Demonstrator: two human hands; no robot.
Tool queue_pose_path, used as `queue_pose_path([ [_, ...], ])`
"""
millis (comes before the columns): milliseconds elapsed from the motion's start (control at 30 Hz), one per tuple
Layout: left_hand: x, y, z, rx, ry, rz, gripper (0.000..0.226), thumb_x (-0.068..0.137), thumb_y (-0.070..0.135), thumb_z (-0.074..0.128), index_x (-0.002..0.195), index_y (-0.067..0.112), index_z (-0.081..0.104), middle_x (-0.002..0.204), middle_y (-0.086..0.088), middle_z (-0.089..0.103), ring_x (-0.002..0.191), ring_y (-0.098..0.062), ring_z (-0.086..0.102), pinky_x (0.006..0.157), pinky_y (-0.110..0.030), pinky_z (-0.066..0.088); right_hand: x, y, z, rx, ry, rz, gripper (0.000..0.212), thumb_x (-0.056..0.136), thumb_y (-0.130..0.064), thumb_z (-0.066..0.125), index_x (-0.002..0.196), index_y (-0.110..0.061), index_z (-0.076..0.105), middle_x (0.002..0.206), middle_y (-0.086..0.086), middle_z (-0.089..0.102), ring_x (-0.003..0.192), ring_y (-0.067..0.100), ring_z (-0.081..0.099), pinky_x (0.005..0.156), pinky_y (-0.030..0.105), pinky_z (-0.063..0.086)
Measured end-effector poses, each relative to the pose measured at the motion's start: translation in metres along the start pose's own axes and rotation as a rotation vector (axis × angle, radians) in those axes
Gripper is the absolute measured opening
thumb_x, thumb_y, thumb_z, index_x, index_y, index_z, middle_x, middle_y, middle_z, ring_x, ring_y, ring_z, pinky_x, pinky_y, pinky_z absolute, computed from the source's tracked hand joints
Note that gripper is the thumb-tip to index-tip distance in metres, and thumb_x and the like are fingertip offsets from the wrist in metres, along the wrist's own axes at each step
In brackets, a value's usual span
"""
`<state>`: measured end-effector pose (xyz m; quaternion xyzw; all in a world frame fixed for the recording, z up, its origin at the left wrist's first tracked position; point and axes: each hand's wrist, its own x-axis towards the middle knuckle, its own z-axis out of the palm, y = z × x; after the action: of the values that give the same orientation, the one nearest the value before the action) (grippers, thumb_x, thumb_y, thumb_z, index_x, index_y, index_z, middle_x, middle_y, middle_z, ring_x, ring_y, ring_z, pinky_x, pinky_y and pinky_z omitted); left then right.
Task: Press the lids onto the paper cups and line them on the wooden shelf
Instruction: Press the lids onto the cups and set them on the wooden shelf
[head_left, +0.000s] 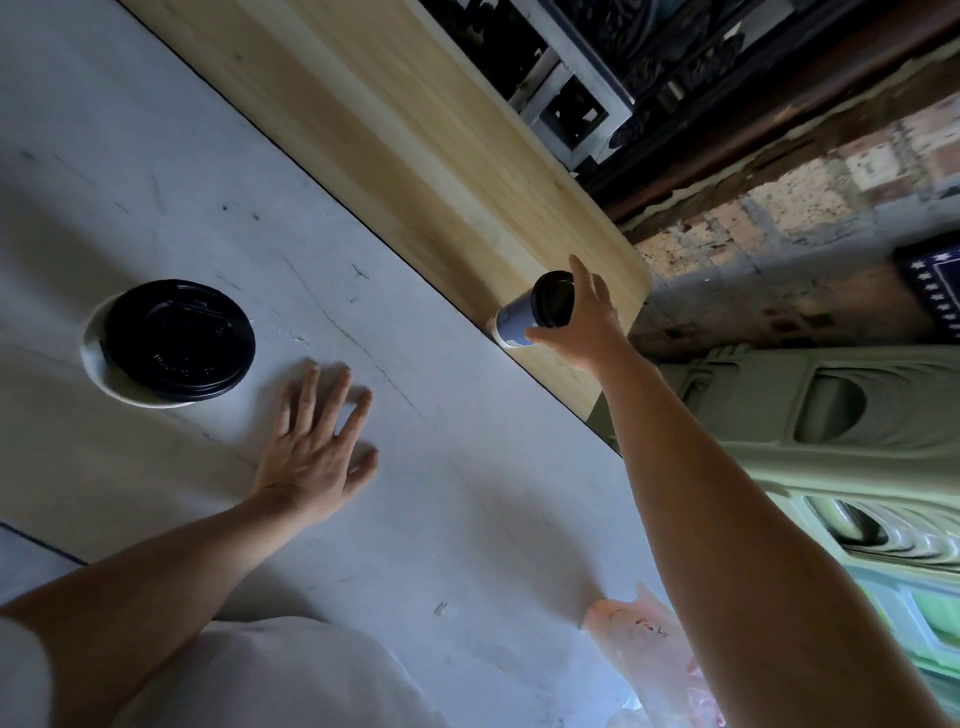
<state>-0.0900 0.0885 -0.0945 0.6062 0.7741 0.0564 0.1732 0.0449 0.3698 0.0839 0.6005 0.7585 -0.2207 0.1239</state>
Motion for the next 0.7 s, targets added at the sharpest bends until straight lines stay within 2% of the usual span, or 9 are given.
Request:
queue_pose_path([
  [67,0.0,-0.001,-0.001,-0.006,0.0,0.007,0.078,0.086,0.056,0.04,0.149,0.011,0.046,0.162,-0.023,0.029,0.152,-0.05,0.01,0.121,-0.052,-0.005,-0.012,-0.001,-0.001,0.005,0.035,0.011,0.107,0.079,-0.027,0.079,0.159,-0.035,0.009,0.164,0.006,0.016,0.146,0.038,0.02,0.113,0.055,0.034],
  [133,0.0,-0.004,-0.003,-0.021,-0.008,0.022,0.075,0.087,0.055,0.04,0.147,0.011,0.048,0.16,-0.023,0.033,0.149,-0.053,0.017,0.123,-0.053,-0.001,-0.027,-0.002,-0.002,0.008,0.087,-0.012,0.097,0.083,-0.026,0.074,0.159,-0.033,0.015,0.162,0.004,0.022,0.145,0.036,0.021,0.113,0.053,0.032],
  [233,0.001,-0.013,-0.009,-0.02,-0.054,0.078,0.071,0.086,0.052,0.041,0.143,0.01,0.053,0.155,-0.023,0.04,0.14,-0.057,0.031,0.114,-0.06,0.025,-0.056,-0.003,-0.001,-0.028,0.18,-0.018,0.079,0.086,-0.025,0.068,0.155,-0.03,0.029,0.155,0.002,0.035,0.138,0.032,0.028,0.108,0.048,0.034],
  [333,-0.001,-0.024,-0.014,-0.039,-0.097,0.132,0.061,0.082,0.039,0.042,0.134,0.01,0.057,0.15,-0.025,0.046,0.135,-0.057,0.041,0.105,-0.061,0.038,-0.089,-0.004,0.007,-0.029,0.189,-0.042,0.068,0.09,-0.021,0.064,0.152,-0.022,0.037,0.151,0.008,0.042,0.133,0.031,0.035,0.107,0.038,0.031],
  [433,-0.014,-0.037,-0.024,-0.059,-0.182,0.118,0.056,0.077,0.031,0.047,0.129,0.012,0.058,0.148,-0.023,0.049,0.132,-0.052,0.049,0.102,-0.059,0.044,-0.125,-0.006,0.033,-0.017,0.071,-0.044,0.063,0.093,-0.022,0.06,0.152,-0.018,0.038,0.15,0.011,0.042,0.134,0.032,0.035,0.107,0.034,0.029],
  [533,-0.047,-0.048,-0.03,-0.038,-0.202,0.078,0.061,0.08,0.027,0.065,0.139,0.016,0.056,0.16,-0.016,0.036,0.145,-0.042,0.038,0.113,-0.053,0.036,-0.154,-0.006,0.079,0.01,-0.077,-0.011,0.063,0.093,-0.027,0.061,0.151,-0.02,0.039,0.151,0.012,0.042,0.138,0.034,0.035,0.108,0.035,0.035],
  [667,-0.112,-0.064,-0.033,0.006,-0.267,0.024,0.073,0.069,0.026,0.077,0.139,0.016,0.058,0.159,-0.018,0.04,0.135,-0.044,0.049,0.107,-0.055,0.044,-0.197,-0.01,0.16,0.018,-0.344,-0.014,0.06,0.093,-0.029,0.062,0.149,-0.019,0.044,0.151,0.015,0.042,0.141,0.03,0.039,0.109,0.033,0.039],
  [700,-0.126,-0.067,-0.036,0.03,-0.278,0.025,0.075,0.074,0.029,0.073,0.145,0.017,0.051,0.163,-0.016,0.033,0.14,-0.043,0.045,0.111,-0.054,0.04,-0.21,-0.012,0.18,-0.001,-0.398,-0.024,0.061,0.092,-0.031,0.063,0.149,-0.02,0.044,0.152,0.015,0.041,0.142,0.03,0.038,0.111,0.034,0.039],
])
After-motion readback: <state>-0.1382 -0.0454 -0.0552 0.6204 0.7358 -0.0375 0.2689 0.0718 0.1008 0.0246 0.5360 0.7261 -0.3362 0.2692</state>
